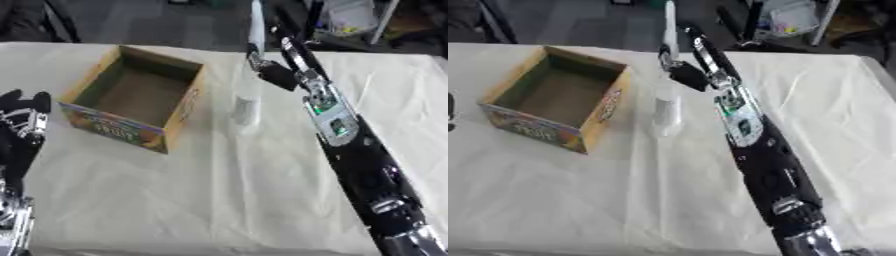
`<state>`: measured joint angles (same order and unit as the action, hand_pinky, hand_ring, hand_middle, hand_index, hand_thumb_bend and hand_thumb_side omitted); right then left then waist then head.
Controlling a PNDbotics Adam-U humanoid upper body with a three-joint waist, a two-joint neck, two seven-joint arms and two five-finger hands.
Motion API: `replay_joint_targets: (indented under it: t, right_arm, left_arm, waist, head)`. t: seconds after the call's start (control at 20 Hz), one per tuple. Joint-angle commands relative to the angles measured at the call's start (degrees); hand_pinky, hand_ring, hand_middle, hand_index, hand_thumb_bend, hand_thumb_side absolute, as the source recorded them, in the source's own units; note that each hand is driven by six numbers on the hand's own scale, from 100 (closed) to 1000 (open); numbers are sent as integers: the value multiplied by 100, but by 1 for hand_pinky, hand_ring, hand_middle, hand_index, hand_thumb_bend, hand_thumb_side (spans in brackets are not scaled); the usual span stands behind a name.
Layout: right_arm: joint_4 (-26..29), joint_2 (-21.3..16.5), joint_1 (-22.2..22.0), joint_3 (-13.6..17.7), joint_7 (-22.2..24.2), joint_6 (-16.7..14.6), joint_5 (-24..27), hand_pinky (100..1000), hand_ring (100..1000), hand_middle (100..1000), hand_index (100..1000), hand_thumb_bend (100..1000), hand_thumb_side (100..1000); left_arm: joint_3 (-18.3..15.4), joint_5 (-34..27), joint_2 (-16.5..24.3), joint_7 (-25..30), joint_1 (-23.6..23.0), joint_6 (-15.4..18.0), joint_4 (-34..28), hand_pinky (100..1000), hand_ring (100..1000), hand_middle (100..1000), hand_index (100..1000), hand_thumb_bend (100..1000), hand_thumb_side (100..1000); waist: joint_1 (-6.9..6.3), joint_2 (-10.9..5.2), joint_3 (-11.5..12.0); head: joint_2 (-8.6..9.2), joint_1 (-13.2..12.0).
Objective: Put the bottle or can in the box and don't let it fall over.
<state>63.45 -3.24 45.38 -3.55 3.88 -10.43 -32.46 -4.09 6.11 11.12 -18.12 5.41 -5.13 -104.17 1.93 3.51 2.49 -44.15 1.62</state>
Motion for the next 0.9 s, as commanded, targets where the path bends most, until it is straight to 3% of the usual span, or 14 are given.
replay_joint_targets:
  t: [0.05, 0.9]
  right_arm:
    - [59, -54, 162, 18, -1, -23, 13, 932, 1000, 1000, 1000, 100, 644]
    - [55, 2, 206, 1, 44, 32, 125, 936, 1000, 1000, 1000, 100, 663]
  left_arm:
    - [-9, -8, 38, 6, 79, 12, -89, 655, 637, 651, 800, 598, 582]
    - [0, -16, 32, 16, 98, 16, -84, 658, 636, 650, 801, 600, 583]
  waist:
    - [-17, -30, 8]
    - [-15, -27, 40]
  head:
    - [4, 15]
    - [4, 48]
